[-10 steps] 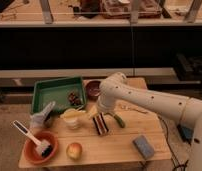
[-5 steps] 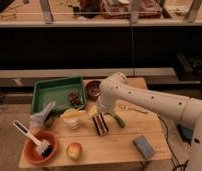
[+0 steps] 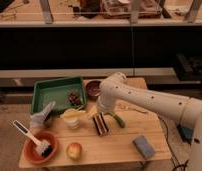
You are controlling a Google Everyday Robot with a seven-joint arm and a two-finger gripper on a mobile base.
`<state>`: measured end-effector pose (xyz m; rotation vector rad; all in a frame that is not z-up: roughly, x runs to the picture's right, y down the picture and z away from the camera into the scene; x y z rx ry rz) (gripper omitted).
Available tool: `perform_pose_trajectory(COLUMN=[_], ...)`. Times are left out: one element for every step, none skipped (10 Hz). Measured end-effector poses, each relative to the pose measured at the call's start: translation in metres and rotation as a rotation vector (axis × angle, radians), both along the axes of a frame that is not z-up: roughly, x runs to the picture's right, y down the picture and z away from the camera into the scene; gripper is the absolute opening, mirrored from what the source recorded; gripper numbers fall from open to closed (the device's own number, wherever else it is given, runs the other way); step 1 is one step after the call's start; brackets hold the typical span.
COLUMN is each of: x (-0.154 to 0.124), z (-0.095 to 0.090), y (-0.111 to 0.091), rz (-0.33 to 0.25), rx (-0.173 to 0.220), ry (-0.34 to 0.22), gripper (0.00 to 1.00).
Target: Place sponge in table surface
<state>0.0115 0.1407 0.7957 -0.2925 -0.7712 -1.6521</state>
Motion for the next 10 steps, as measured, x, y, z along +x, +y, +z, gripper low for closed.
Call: perform_pose_trajectory(x=[0.001,0.003,0.013,0.026,0.042,0.064,0.1,0.117,0.14,0.163], z=[0.0,-0.003,-0.012,-0.021,-0.029,-0.038,-0.05,-0.055,-0.06,-0.063], y=[0.0,0.001,0.005,0.011,0.018,0.026,0.039,0.045,0.055,0.064], rz=[-0.001,-0.005,-0.017,-0.032,-0.045,-0.058,-0.072,-0.078,-0.082,-0.075], rx=[0.0,0.01,0.027,0.04,0.049,0.056,0.058,0.055,0.047,0.039], ry=[-0.001,-0.01,-0.015,-0.014,-0.01,-0.002,0.019,0.032,0.054,0.082], gripper=[0.8,0.8,0.8,0.8,0.8,0.8,0.8,0.8,0.8,0.8])
